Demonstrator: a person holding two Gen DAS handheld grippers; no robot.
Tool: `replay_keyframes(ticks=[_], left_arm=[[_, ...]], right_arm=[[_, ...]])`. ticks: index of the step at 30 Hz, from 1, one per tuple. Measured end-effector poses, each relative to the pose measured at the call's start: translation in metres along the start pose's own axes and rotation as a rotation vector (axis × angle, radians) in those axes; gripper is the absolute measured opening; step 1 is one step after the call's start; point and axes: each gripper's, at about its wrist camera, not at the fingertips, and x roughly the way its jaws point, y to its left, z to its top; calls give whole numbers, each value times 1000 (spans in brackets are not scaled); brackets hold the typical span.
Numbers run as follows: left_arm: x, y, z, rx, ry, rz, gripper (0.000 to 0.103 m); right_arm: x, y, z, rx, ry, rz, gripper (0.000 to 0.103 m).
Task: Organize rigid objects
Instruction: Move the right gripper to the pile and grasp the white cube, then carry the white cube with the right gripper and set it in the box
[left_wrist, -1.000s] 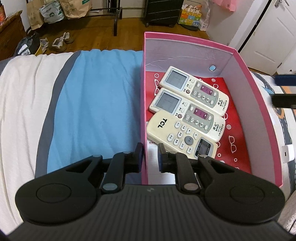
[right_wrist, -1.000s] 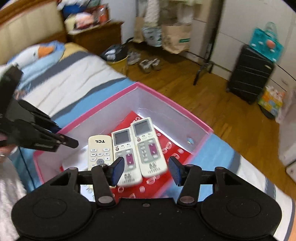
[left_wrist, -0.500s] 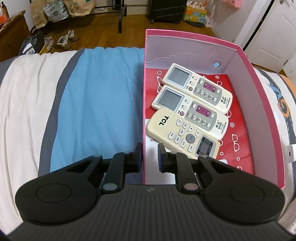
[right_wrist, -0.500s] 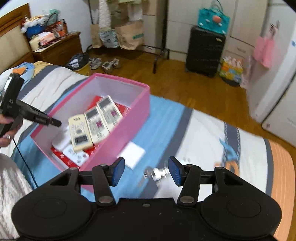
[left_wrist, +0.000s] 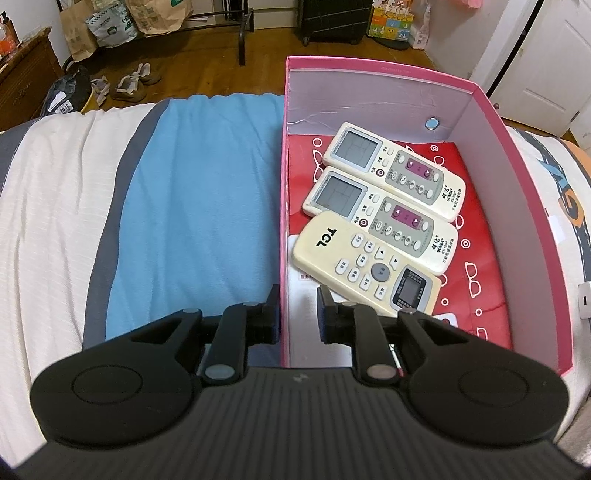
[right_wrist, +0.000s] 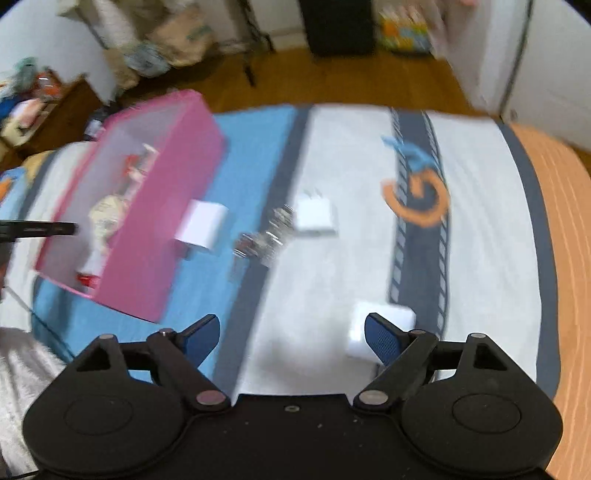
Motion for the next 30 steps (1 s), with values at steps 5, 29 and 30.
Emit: replay_keyframes(ticks=[5, 29, 30], left_arm=[[-1, 0, 0, 3, -1, -4, 19], [4, 1, 0, 0, 1, -13, 19], [4, 2, 0, 1, 1, -13, 19]], right_arm=[[44, -39, 2, 191, 118, -16, 88], [67, -10, -1, -37, -29, -114, 64], [65, -9, -1, -39, -40, -108, 64]])
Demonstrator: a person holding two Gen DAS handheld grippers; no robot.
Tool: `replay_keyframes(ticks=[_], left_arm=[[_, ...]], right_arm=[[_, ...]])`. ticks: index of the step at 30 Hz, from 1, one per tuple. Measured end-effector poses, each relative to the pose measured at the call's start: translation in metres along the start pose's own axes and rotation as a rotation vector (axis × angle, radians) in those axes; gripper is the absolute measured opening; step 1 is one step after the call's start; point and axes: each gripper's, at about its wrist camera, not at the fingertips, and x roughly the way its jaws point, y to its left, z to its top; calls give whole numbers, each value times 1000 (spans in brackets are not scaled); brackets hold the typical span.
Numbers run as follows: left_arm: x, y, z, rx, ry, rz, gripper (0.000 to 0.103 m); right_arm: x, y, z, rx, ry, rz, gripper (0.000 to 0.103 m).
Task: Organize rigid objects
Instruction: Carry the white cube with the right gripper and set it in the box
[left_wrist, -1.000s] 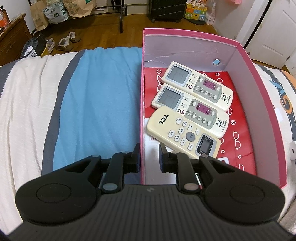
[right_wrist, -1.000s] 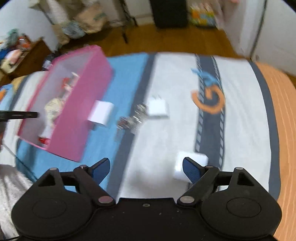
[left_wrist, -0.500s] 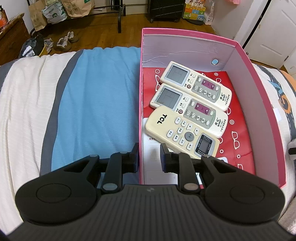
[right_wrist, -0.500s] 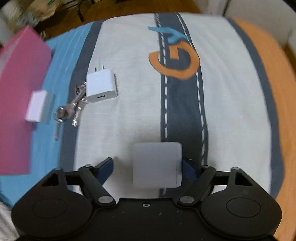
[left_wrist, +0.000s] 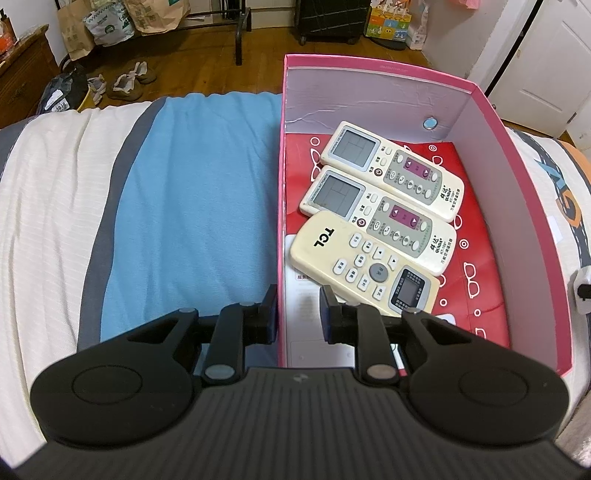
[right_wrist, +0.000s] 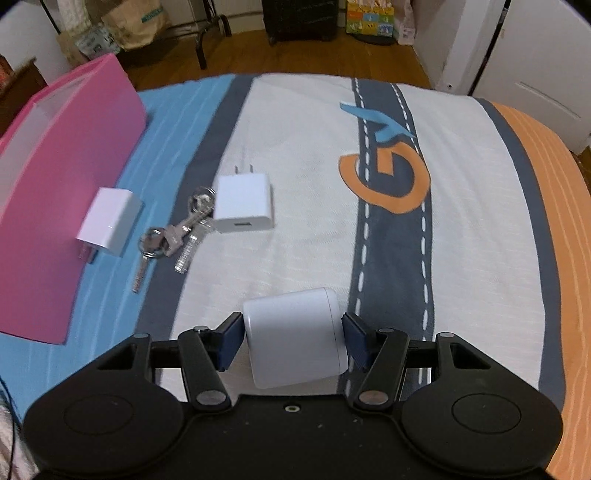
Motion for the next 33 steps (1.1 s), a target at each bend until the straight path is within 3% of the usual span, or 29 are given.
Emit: replay_keyframes(ticks=[9, 16, 19, 21, 27, 33], left_arm=[[-1, 2, 0, -17, -6, 6, 17], [-4, 1, -5, 4, -16, 11, 15], [-6, 1, -6, 14, -22, 7, 13], [-5, 3, -6, 11, -26, 21, 6], [-5, 8, -6, -5, -34, 16, 2], [-6, 7, -8, 21, -38, 14, 2]], right_arm=[[-49, 17, -3, 18, -169, 117, 64], [-118, 97, 11, -137, -259, 354, 64], [-135, 137, 22, -206, -247, 441, 64], [-136, 162, 30, -242, -222, 466, 64], [-108, 221, 50, -331, -158, 366, 64], [-63, 254, 65, -386, -50, 278, 64]])
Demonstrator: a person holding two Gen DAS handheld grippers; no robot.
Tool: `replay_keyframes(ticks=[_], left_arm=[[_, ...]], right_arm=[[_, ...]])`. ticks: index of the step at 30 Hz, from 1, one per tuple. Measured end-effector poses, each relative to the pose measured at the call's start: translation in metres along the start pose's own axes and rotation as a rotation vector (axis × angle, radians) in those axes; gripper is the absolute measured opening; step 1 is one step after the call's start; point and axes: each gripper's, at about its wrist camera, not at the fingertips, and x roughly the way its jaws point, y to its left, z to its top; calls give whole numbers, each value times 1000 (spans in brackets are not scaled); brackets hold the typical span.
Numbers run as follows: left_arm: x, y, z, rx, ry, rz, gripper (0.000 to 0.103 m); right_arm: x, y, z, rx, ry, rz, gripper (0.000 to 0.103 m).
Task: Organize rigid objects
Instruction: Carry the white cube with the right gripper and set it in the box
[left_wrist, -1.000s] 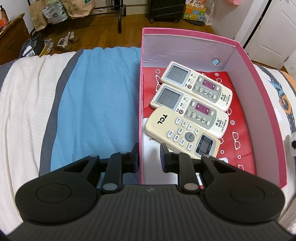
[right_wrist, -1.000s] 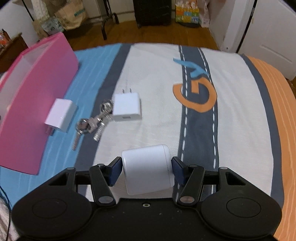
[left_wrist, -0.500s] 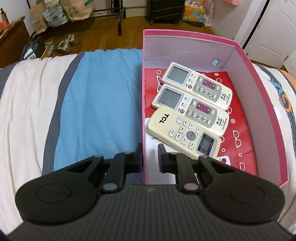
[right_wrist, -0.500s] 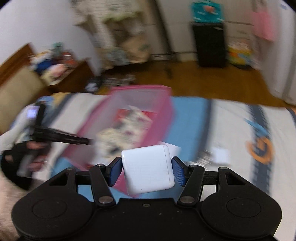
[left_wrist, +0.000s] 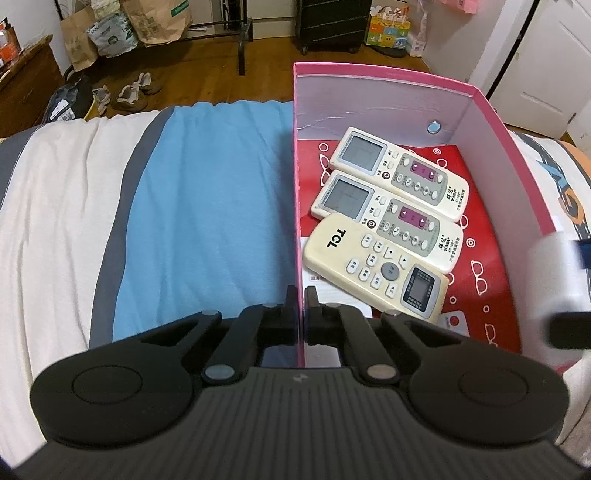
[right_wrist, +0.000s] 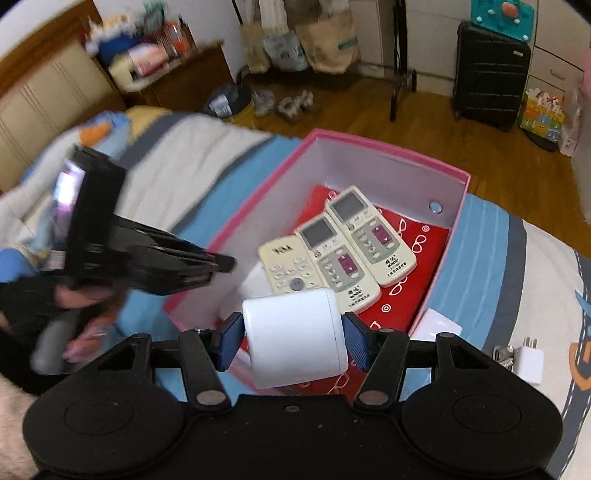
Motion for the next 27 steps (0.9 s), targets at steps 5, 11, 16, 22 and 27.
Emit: replay_keyframes(ticks=[5, 11, 16, 22, 27], left_arm=[[-1, 0, -1, 12, -6, -5, 2], [-1, 1, -1, 17, -10, -8, 2], [0, 2, -2, 13, -11, -14, 3], [0, 1, -1, 18, -11, -17, 3], [0, 0, 0, 22, -5, -17, 5]], right_arm=[[36, 6, 3, -65, 97, -71, 63], [69, 17, 4, -198, 178, -187, 63], [95, 20, 1, -322, 288, -234, 64], [58, 13, -3, -303, 151, -192, 73], [3, 3, -9, -242, 52, -179, 73]])
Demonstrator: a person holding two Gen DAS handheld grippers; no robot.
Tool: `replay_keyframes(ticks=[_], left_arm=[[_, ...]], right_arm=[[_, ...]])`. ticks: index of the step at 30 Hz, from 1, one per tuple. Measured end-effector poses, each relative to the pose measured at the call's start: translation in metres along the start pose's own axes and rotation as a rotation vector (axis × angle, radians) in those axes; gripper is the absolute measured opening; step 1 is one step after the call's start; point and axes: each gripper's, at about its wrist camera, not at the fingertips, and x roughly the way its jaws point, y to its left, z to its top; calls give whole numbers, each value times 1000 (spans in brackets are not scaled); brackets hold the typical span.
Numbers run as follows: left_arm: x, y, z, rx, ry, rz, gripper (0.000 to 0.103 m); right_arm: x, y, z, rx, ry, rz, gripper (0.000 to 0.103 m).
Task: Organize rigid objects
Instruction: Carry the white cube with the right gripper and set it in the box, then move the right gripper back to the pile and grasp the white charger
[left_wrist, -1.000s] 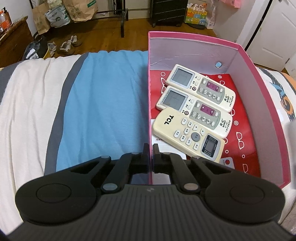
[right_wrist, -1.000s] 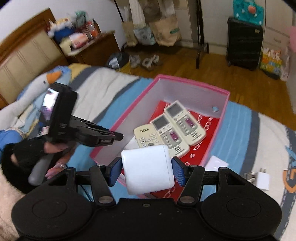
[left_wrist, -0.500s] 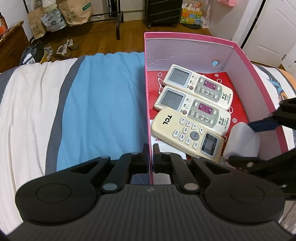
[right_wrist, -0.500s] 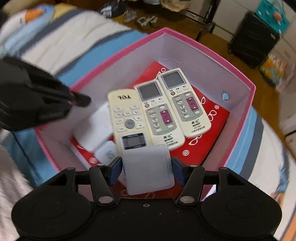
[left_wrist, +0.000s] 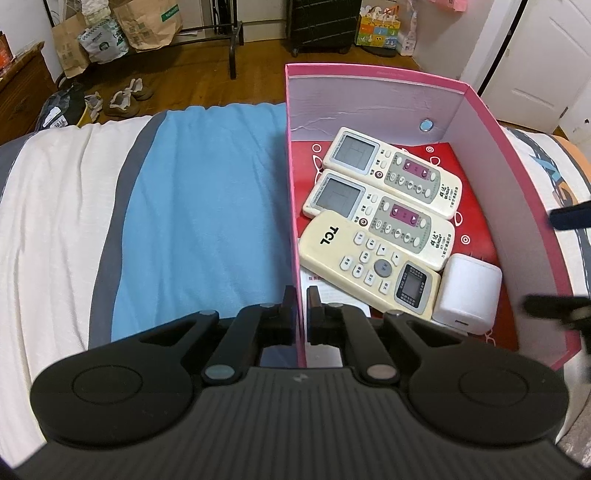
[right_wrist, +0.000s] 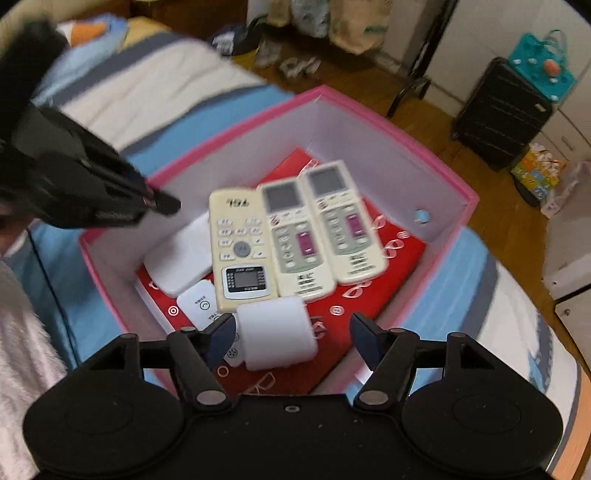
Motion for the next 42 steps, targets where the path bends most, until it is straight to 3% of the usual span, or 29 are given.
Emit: replay_keyframes(ticks=[8, 15, 21, 28, 33, 36, 42], left_arm=[[1, -3, 2, -5, 10, 11, 5], [1, -5, 2, -5, 13, 20, 5], [1, -6, 3, -8, 21, 26, 5], [1, -8, 1, -3, 21, 36, 5], [0, -8, 1, -8, 19, 36, 5], [0, -8, 0, -7, 15, 39, 5], [-1, -9, -1, -1, 11, 45, 5]], right_arm=[[-69, -31, -26, 76, -106, 7, 76], [-102, -49, -66, 139, -172, -13, 79], [-111, -61, -98, 228, -210, -2, 80], [-100, -89, -121, 365, -296, 35, 87], [-75, -140, -138, 578, -441, 94, 88], [-45, -174, -137, 691, -371, 121, 88], [22, -198, -126, 710, -188, 75, 88]])
